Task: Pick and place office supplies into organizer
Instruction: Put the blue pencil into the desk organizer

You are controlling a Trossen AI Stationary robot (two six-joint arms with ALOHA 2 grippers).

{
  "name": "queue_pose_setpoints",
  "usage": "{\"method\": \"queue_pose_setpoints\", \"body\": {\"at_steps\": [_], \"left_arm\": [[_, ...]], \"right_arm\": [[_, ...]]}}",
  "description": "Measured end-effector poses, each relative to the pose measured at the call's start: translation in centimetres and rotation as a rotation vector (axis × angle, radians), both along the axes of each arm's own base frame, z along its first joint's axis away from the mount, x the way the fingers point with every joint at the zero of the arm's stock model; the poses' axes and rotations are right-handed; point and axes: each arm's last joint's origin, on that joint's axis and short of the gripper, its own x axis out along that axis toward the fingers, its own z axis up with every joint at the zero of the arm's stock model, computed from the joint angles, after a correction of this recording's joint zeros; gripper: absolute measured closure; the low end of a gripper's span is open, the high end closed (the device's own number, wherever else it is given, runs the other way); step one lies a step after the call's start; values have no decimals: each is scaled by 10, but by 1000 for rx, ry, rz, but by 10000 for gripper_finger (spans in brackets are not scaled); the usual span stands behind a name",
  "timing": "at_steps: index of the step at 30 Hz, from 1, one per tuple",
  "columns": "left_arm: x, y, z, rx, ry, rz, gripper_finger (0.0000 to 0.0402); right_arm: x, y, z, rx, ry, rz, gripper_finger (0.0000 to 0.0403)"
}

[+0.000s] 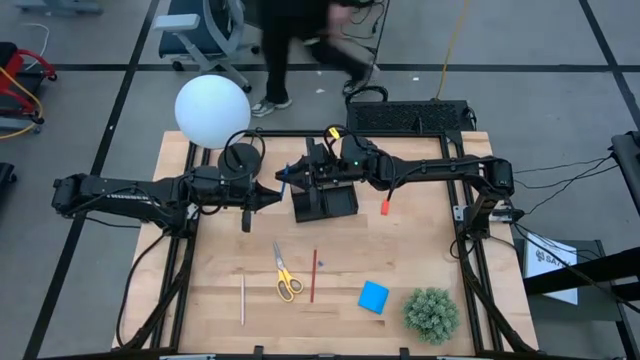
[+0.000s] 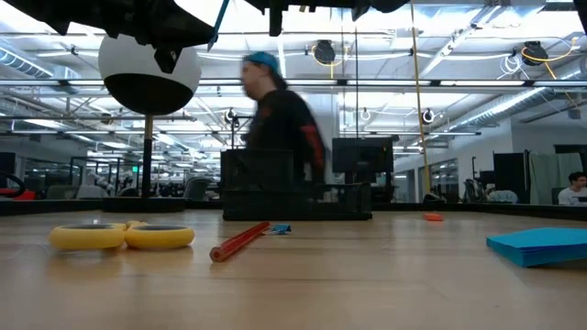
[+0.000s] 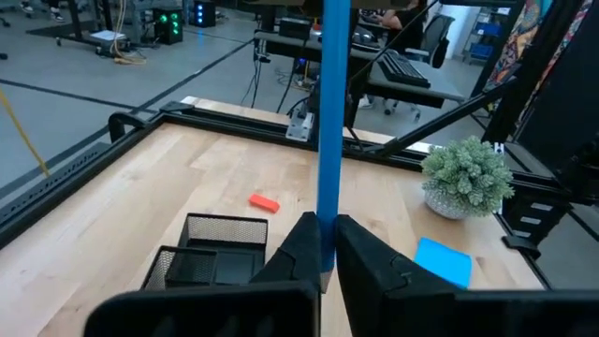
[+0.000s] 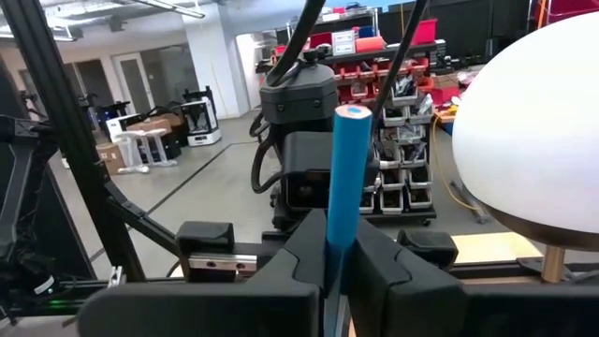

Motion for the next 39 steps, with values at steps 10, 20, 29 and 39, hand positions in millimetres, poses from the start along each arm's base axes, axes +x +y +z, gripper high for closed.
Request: {"method": "queue_pose_setpoints", "body": {"at_steps": [10, 20, 29, 39], "left_arm": [[0, 1, 0, -29, -1, 25, 310], [0, 1, 0, -30, 3, 31, 235], [-14, 8, 0, -23, 47, 137, 227], [-34, 10, 8, 1, 23, 182, 227]], "right_arm": [[0, -1, 0, -16, -1, -6, 391], [-2, -8, -3, -26, 46, -22, 391], [-20, -9, 11, -73, 116, -32, 391], [-28, -18, 6, -95, 193, -51, 391]]}}
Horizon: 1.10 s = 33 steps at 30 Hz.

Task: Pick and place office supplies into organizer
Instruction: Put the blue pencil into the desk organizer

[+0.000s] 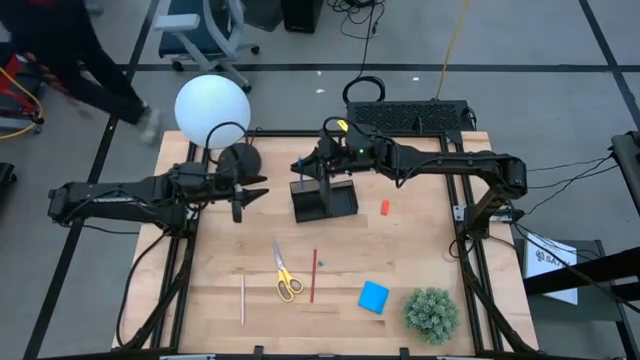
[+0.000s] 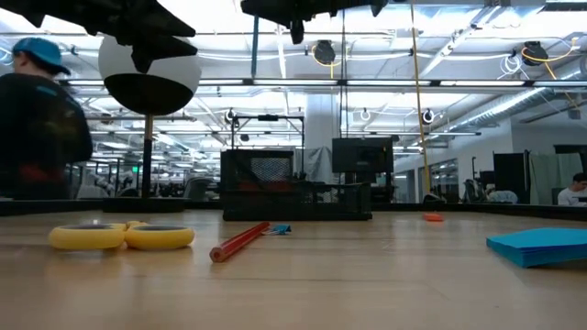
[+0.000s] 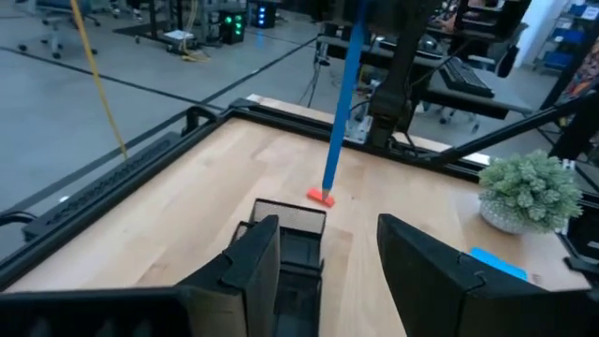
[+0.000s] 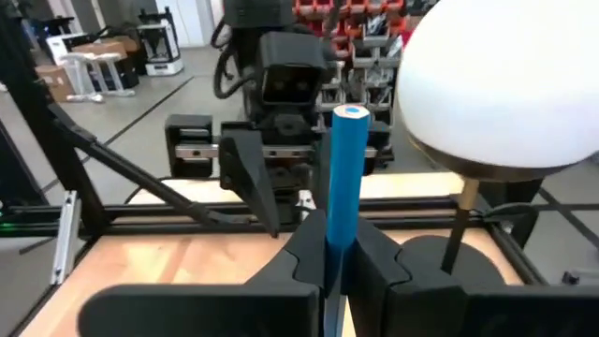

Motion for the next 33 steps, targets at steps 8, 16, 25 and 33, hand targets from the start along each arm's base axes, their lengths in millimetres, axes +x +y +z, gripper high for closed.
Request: {"method": "queue_pose_setpoints", "body": {"at_steps": [8, 16, 25, 33], "left_arm": [[-4, 1, -2, 16, 35, 46, 227], [-4, 2, -1, 57, 30, 80, 227], [0, 4, -23, 64, -42, 107, 227], [-1, 5, -46, 53, -73, 117, 227]], "right_arm": [[-18, -24, -47, 7, -79, -72, 391], [-39, -30, -71, -17, -144, -100, 391], [-42, -31, -84, -41, -111, -105, 391], [-43, -31, -100, -54, -139, -107, 391]]}}
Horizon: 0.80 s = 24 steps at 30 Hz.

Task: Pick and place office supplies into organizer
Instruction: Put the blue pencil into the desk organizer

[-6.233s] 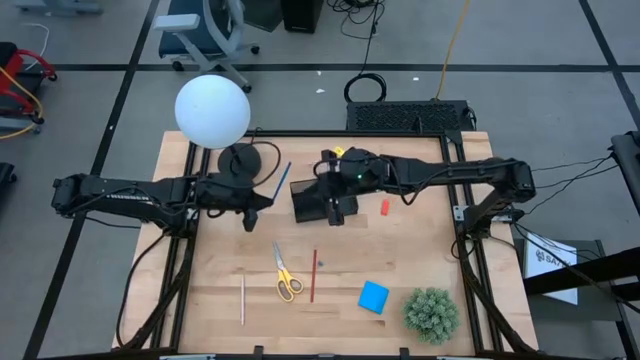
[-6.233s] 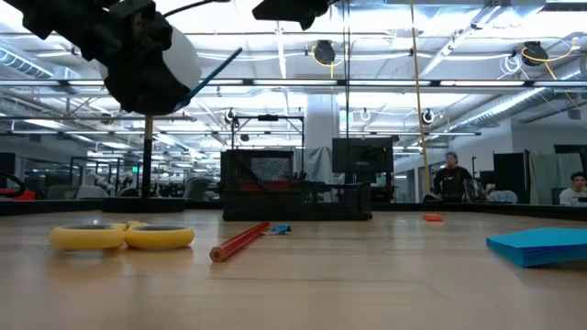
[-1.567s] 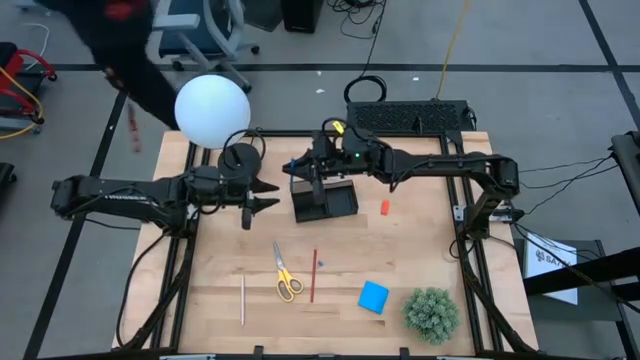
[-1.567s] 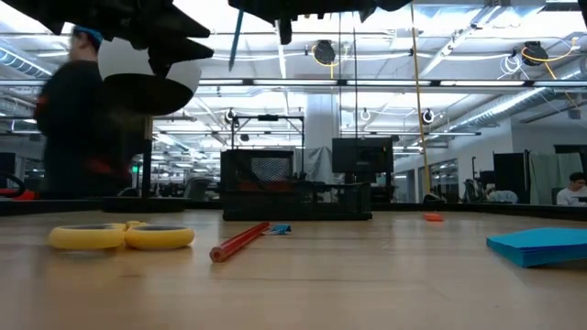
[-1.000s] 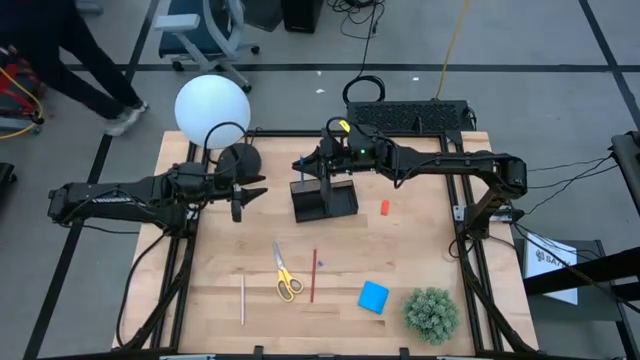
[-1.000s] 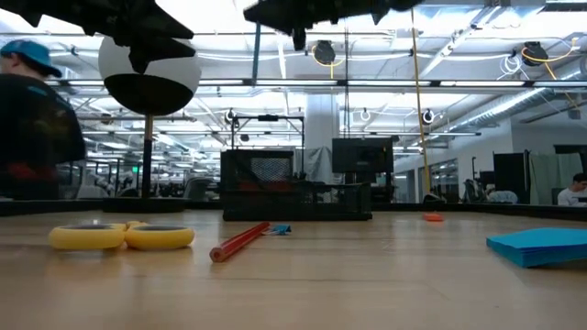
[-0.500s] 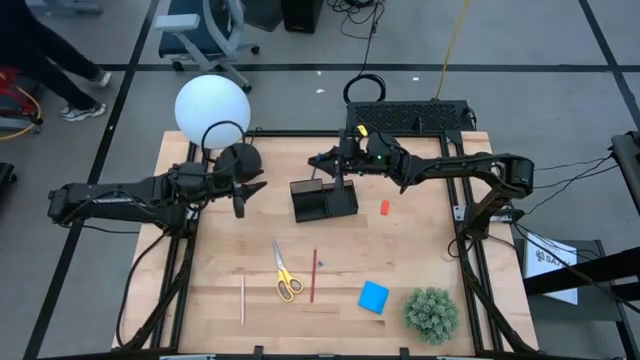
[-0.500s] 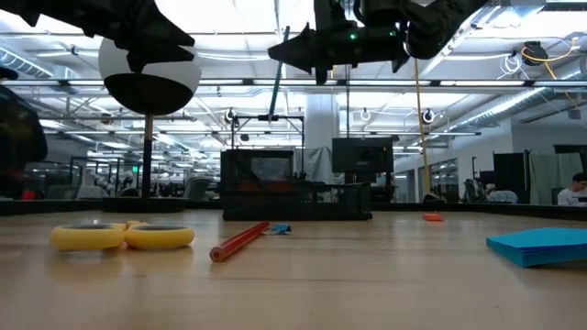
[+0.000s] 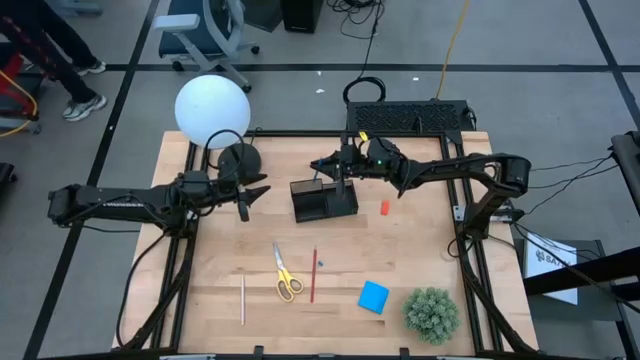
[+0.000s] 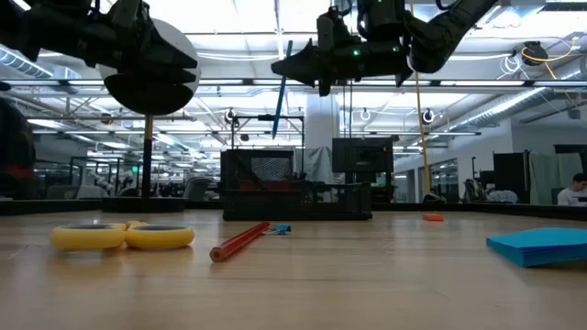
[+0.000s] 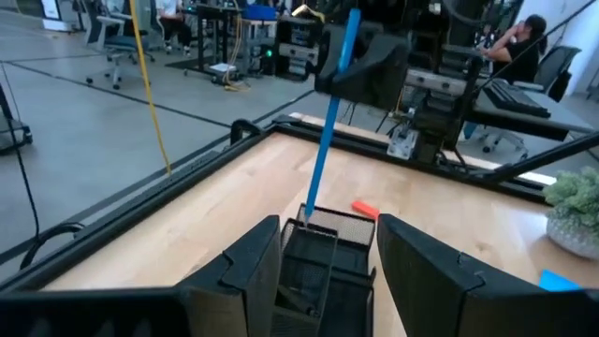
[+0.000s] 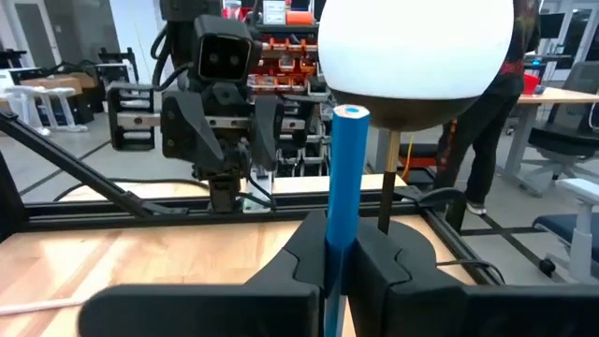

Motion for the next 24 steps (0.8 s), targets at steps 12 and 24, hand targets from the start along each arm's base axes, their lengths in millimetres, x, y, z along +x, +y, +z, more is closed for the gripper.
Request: {"method": "queue_pose_setpoints", "body": {"at_steps": [12, 24], "left_arm": [[-1, 1, -5, -23, -3, 4, 227], [-1, 1, -5, -26, -1, -17, 227]], "right_arm": [[10, -3, -41, 56, 40, -1, 391], [14, -8, -58, 80, 44, -14, 387]]}}
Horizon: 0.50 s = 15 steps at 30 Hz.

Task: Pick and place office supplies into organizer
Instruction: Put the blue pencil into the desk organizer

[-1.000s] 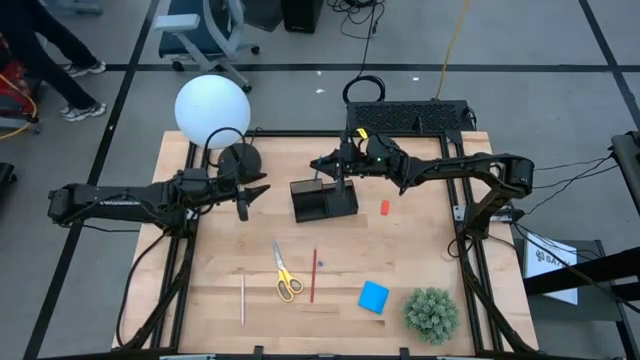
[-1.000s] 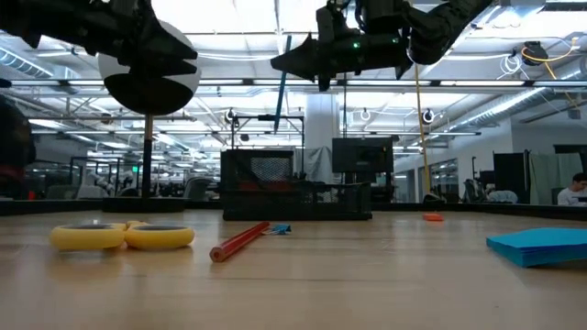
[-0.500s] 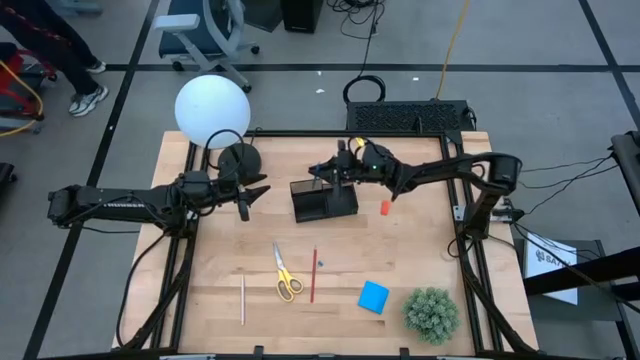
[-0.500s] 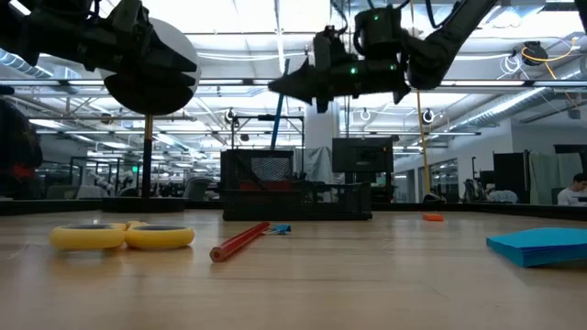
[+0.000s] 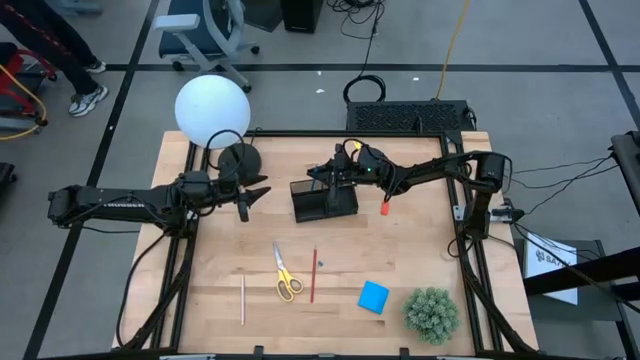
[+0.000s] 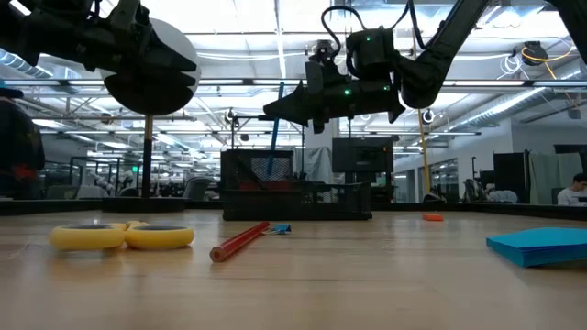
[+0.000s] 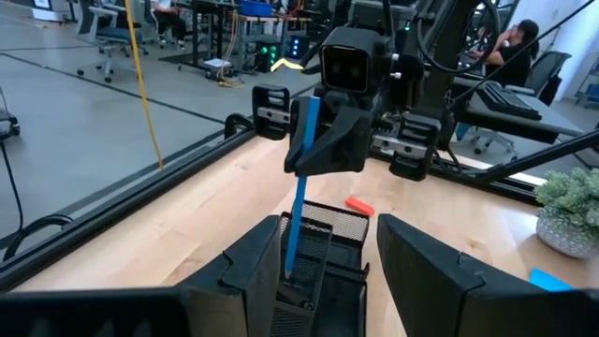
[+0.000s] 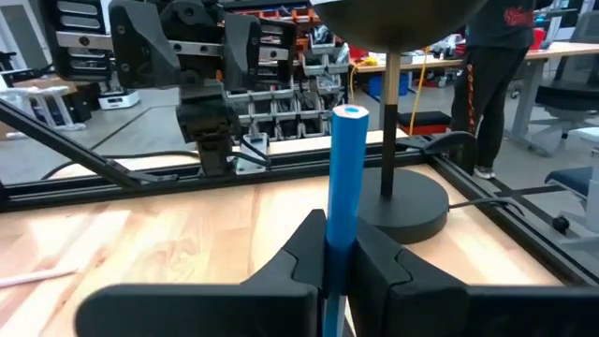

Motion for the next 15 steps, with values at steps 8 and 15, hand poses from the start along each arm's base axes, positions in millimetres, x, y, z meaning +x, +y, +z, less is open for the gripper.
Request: {"method": "queue_pose_setpoints", "body": {"at_steps": [8, 15], "left_arm": [[0, 0, 0, 0, 0, 0, 227], [0, 0, 0, -1, 0, -1, 227]], "right_arm": [[-1, -2, -2, 4, 18, -10, 384], [-2, -5, -3, 7, 33, -17, 365]]}}
